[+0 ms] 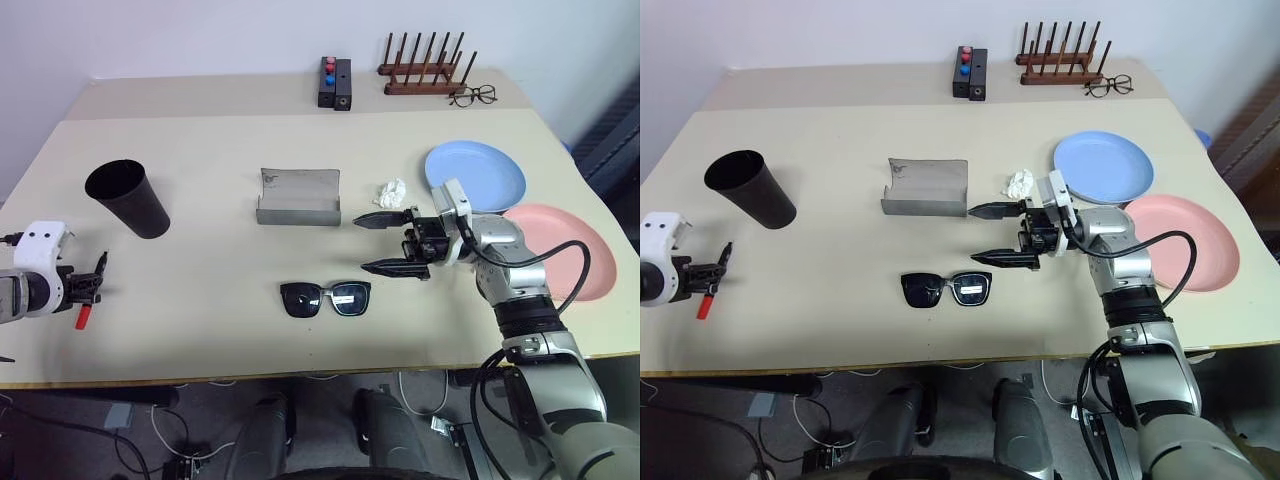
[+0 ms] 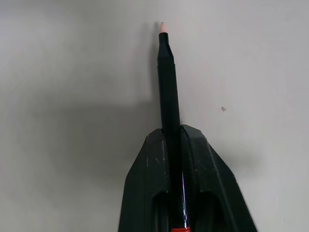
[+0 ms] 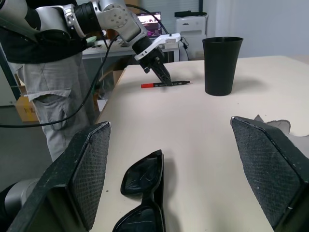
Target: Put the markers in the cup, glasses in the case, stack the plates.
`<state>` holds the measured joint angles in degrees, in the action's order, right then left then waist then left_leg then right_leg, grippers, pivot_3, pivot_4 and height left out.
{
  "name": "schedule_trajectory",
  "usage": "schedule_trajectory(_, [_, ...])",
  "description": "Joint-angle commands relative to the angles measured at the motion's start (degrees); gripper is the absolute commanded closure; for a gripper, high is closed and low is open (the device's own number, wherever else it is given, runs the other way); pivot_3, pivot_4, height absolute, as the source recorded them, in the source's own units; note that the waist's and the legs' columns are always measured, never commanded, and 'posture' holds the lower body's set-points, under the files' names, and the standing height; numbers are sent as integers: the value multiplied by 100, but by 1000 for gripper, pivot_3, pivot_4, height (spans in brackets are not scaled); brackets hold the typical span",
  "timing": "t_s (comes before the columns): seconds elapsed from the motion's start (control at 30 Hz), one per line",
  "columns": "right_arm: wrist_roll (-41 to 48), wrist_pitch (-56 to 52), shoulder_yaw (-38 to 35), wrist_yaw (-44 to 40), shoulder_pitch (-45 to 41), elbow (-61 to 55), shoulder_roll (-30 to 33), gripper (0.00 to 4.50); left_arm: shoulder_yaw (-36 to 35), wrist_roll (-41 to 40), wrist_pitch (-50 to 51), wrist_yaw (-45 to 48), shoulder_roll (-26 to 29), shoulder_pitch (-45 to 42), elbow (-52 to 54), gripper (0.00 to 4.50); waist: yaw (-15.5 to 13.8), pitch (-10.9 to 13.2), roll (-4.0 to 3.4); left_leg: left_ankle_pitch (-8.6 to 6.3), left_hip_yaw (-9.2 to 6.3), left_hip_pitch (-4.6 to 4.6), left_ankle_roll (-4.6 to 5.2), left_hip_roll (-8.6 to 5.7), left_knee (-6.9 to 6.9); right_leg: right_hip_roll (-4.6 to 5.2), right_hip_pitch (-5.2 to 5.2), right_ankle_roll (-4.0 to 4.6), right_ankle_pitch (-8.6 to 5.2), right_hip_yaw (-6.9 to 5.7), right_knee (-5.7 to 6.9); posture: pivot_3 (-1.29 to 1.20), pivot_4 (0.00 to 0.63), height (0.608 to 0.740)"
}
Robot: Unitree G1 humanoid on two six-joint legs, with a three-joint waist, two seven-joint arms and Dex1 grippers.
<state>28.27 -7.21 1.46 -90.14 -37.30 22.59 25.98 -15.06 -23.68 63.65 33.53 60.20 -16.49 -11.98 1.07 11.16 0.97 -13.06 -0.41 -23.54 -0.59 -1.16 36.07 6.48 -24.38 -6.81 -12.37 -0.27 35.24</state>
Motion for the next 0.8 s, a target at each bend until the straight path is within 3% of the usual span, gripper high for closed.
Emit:
schedule_trajectory(0.03, [84,20,-144,19,-52,-161,59,450,-316,21,45,-14,32,137,256,4417,4,0,0,0,0,0,0,0,0,0,0,0,0,0,0,0,150,740])
schedule_trajectory(0.3, [42,104,-145,2,-153,41,42,450,-895,-1059,620,671,-236,912,2287,4417,-17,1,2,0,-1,-1,-1,1,3,5,1,2,0,0,-1,0,150,740])
schedule_trajectory(0.47, [30,168,-184,41,-208,136,46,450,-662,-1390,723,732,-397,1326,3321,4417,-14,1,1,0,-3,-1,-1,1,4,6,2,20,-10,1,-1,0,150,740])
schedule_trajectory(0.53, [54,161,-223,112,-213,113,48,450,-618,-1320,358,570,-694,1136,3385,4417,-20,1,1,0,-3,0,-1,1,3,4,1,21,-10,1,-1,0,150,740])
schedule_trajectory(0.6, [74,164,-266,189,-220,91,52,450,-677,-1068,-669,285,-1295,735,3338,4417,-43,1,2,0,-3,0,-1,1,6,3,2,23,-9,1,-1,0,150,740])
schedule_trajectory(0.8, [214,141,-552,662,-396,185,-113,450,-626,-863,-2295,-425,-2693,-911,2784,4417,-130,0,15,5,-2,-2,-4,-7,26,2,19,11,8,-1,-6,0,150,740])
